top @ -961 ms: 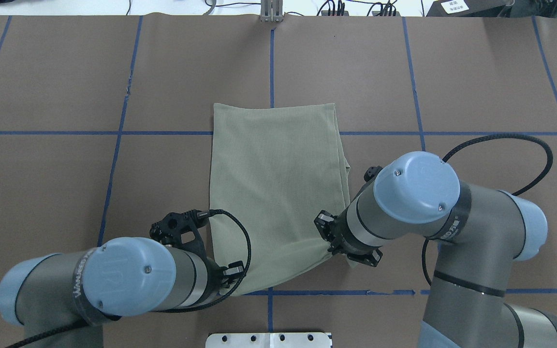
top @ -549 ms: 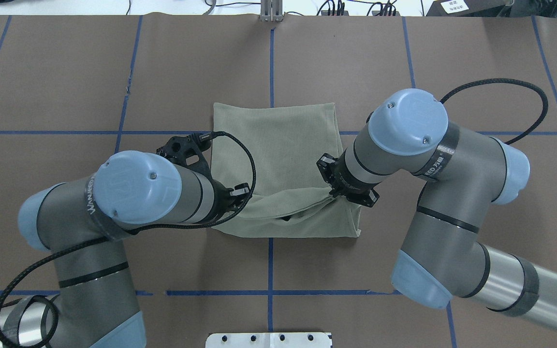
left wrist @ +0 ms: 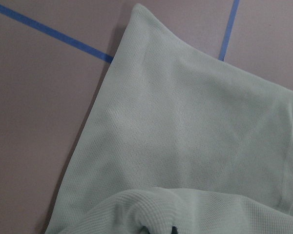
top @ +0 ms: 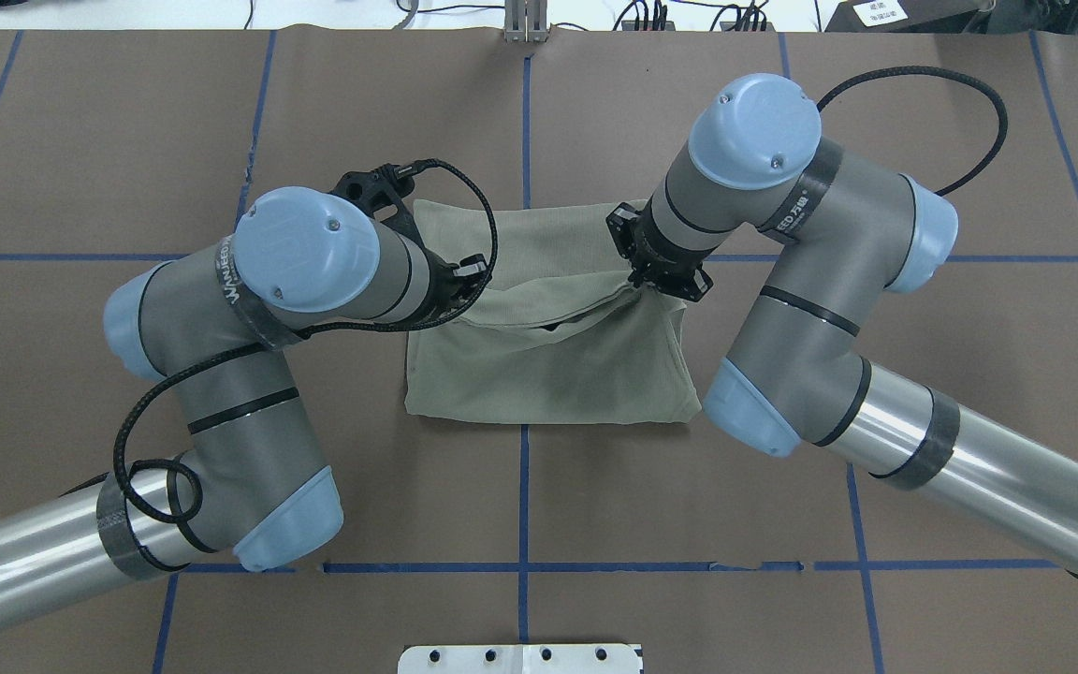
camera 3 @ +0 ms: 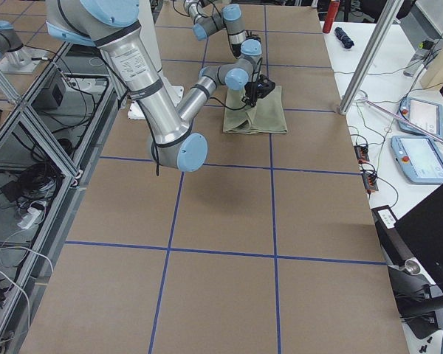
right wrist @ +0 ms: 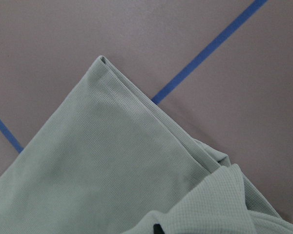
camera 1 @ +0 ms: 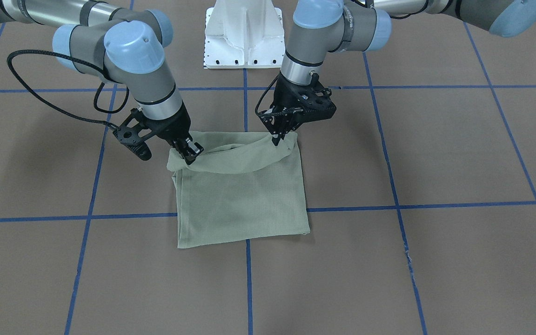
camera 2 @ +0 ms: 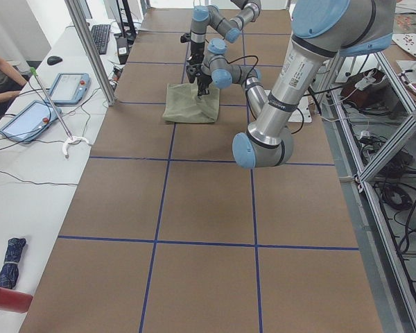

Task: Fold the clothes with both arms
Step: 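Lift the near edge with both grippers and fold it away from the robot, then lay the edge down on the far half and open both grippers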

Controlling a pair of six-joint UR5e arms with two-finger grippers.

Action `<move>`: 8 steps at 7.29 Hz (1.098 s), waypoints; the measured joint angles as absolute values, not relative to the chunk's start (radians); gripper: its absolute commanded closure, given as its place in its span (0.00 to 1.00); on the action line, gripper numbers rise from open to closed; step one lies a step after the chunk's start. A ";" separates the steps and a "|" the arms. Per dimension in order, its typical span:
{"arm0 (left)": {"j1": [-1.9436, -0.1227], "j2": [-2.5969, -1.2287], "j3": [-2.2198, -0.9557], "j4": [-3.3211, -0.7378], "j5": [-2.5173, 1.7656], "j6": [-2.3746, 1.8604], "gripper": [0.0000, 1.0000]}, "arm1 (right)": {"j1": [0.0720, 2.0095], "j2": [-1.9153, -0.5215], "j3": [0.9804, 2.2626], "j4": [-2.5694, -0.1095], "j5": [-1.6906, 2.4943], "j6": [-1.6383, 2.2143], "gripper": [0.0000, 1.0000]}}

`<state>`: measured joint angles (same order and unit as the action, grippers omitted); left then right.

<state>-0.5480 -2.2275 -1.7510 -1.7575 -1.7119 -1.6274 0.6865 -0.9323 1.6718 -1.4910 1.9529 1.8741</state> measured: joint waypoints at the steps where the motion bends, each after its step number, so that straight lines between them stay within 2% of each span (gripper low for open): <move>1: -0.568 -2.245 -1.712 -1.775 -1.712 -1.617 1.00 | 0.701 -0.912 1.628 -1.474 1.956 1.868 1.00; 4: -0.606 -2.306 -1.586 -1.826 -1.712 -1.596 1.00 | 0.725 -0.860 1.505 -1.417 1.958 1.853 1.00; 5: -0.622 -2.333 -1.542 -1.833 -1.712 -1.590 0.88 | 0.733 -0.831 1.456 -1.401 1.959 1.852 0.71; 6: -0.646 -2.352 -1.492 -1.855 -1.712 -1.585 0.01 | 0.743 -0.803 1.397 -1.368 1.959 1.850 0.01; 8: -0.710 -2.381 -1.363 -1.945 -1.713 -1.532 0.00 | 0.765 -0.777 1.280 -1.246 1.955 1.848 0.00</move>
